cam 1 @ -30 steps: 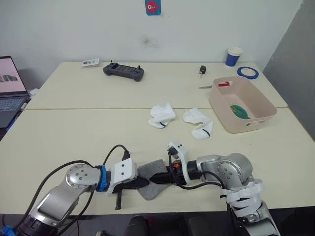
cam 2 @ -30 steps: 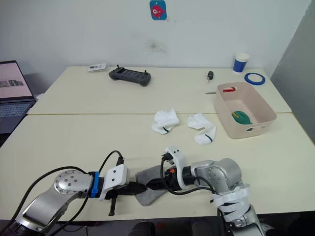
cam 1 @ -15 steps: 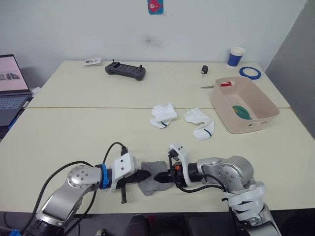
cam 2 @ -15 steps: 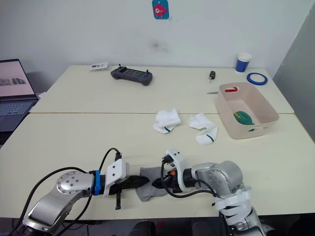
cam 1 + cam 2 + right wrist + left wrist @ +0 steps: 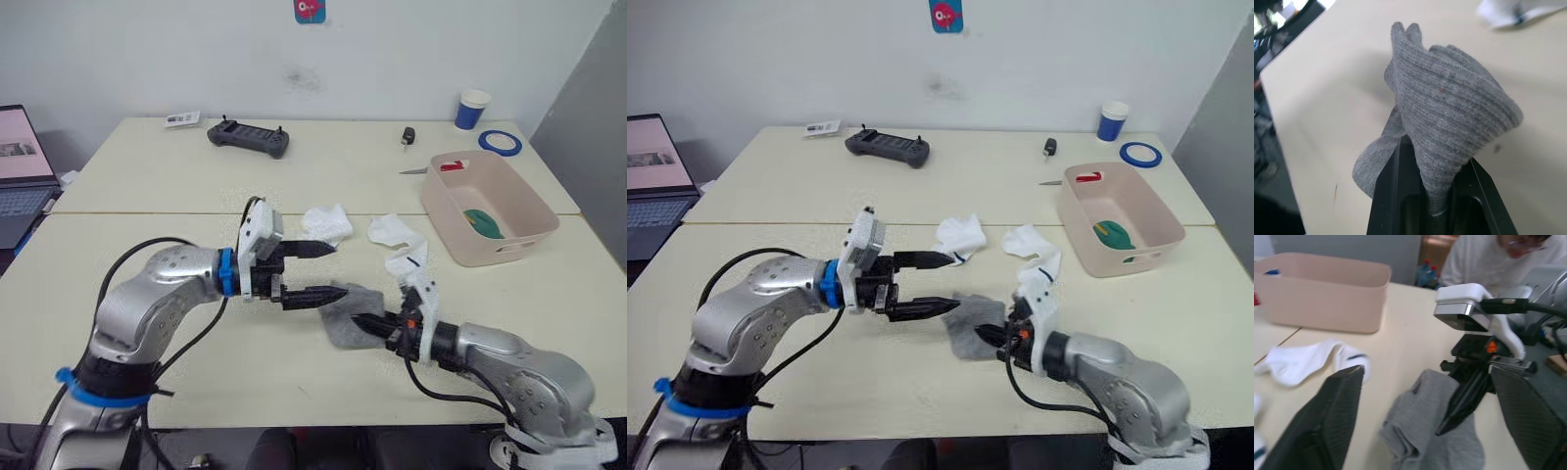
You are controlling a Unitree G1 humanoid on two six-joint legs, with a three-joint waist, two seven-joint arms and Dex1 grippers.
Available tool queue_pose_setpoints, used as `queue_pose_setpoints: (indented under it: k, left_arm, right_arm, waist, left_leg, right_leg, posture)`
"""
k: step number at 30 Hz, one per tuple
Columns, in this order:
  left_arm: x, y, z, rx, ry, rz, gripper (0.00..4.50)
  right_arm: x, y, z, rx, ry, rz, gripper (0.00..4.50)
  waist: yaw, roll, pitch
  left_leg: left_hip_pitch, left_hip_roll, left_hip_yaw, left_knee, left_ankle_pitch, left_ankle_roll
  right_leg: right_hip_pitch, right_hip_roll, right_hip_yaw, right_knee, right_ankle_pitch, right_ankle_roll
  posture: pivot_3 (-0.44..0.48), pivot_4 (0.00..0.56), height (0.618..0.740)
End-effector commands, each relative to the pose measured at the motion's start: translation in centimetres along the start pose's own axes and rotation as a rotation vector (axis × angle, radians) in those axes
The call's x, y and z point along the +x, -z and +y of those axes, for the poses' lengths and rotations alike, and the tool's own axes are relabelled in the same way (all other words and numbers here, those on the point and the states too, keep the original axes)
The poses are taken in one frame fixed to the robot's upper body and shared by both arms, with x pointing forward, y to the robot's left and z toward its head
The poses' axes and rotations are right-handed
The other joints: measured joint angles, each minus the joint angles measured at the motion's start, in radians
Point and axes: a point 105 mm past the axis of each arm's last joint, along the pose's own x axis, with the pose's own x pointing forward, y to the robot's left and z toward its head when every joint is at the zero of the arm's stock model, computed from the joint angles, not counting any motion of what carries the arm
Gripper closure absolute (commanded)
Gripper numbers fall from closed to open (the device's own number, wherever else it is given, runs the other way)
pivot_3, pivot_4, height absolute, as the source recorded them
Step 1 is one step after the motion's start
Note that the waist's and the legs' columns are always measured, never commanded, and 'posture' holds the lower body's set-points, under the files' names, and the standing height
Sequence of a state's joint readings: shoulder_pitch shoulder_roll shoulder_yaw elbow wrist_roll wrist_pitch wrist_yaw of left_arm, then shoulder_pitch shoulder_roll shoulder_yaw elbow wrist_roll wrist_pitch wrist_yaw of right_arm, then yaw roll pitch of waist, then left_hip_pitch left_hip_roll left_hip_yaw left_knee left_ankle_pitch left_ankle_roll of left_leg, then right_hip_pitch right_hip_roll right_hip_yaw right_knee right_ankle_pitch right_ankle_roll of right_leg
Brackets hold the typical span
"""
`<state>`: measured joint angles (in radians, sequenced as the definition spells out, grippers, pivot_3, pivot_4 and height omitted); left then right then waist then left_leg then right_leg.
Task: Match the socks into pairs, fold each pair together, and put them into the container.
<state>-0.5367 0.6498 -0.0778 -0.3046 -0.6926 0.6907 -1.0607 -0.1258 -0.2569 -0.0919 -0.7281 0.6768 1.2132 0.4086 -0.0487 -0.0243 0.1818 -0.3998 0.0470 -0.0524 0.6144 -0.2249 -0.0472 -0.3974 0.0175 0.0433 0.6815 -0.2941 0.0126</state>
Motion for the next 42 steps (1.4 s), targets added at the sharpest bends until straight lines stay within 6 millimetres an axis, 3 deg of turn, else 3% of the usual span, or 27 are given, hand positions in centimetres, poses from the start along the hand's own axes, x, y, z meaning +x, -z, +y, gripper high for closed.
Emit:
queue_pose_setpoints:
  k: [1,4,8,15,19,22,30,42]
  left_arm:
    - [1.0,-1.6,0.4,0.048,0.047,-0.028,0.0]
    - [1.9,-2.9,0.9,0.082,0.059,-0.053,0.0]
    - [2.4,-3.4,0.4,0.09,0.092,-0.061,0.0]
    - [3.2,-4.7,-0.4,0.124,0.137,-0.059,0.0]
    - [3.5,-5.2,0.0,0.164,0.1,-0.06,0.0]
    - [3.6,-4.9,0.0,0.176,0.085,-0.056,0.0]
    - [3.6,-4.3,-0.1,0.202,0.05,-0.05,0.0]
    - [3.5,-4.1,0.3,0.217,0.026,-0.047,0.0]
  right_arm:
    - [-3.0,-3.4,-1.4,-0.04,0.119,-0.166,4.36]
    - [-7.0,-7.1,-4.5,-0.188,0.301,-0.242,4.36]
    - [-9.7,-12.1,-7.3,-0.456,0.468,-0.24,4.36]
    - [-9.9,-18.0,-13.9,-1.114,0.739,-0.031,4.36]
    - [-7.9,-17.8,-16.8,-1.507,0.709,0.198,4.36]
    - [-6.9,-16.8,-18.7,-1.678,0.638,0.351,4.36]
    - [-5.6,-15.0,-21.7,-1.786,0.462,0.65,4.36]
    - [-6.8,-17.7,-20.4,-1.772,0.284,0.795,0.28]
  waist:
    - [0.0,0.0,0.0]
    - [0.006,0.0,0.0]
    - [0.002,0.001,0.001]
    - [-0.007,0.002,0.003]
    - [-0.008,0.002,0.003]
    - [-0.008,0.003,0.004]
    - [-0.004,0.004,0.005]
    - [-0.003,0.004,0.005]
  left_leg:
    - [0.0,0.0,0.0,0.0,0.0,0.0]
    - [0.0,-0.002,0.001,0.001,0.0,0.0]
    - [0.0,-0.002,0.003,0.003,0.0,0.0]
    - [0.0,-0.002,0.004,0.004,0.0,0.0]
    - [0.0,-0.002,0.005,0.006,0.0,0.0]
    - [-0.001,-0.002,0.006,0.007,0.0,0.0]
    - [-0.001,-0.002,0.005,0.007,0.002,-0.003]
    - [-0.001,-0.002,0.005,0.01,0.002,-0.003]
  right_leg:
    - [0.0,0.0,0.0,0.0,0.0,0.0]
    - [0.001,-0.001,0.0,0.0,0.001,0.002]
    - [0.002,-0.001,0.002,-0.001,0.001,0.002]
    - [0.001,-0.001,0.003,-0.001,0.001,0.002]
    - [0.001,-0.001,0.004,-0.001,0.001,0.002]
    - [0.001,-0.001,0.005,-0.001,0.001,0.002]
    - [0.0,-0.002,0.005,0.0,0.004,-0.003]
    - [0.002,-0.002,0.004,0.001,0.005,-0.004]
  posture:
    - [0.0,0.15,0.74]
    - [0.0,0.15,0.74]
    - [0.0,0.15,0.74]
    - [0.0,0.15,0.74]
    - [0.0,0.15,0.74]
    - [0.0,0.15,0.74]
    - [0.0,0.15,0.74]
    - [0.0,0.15,0.74]
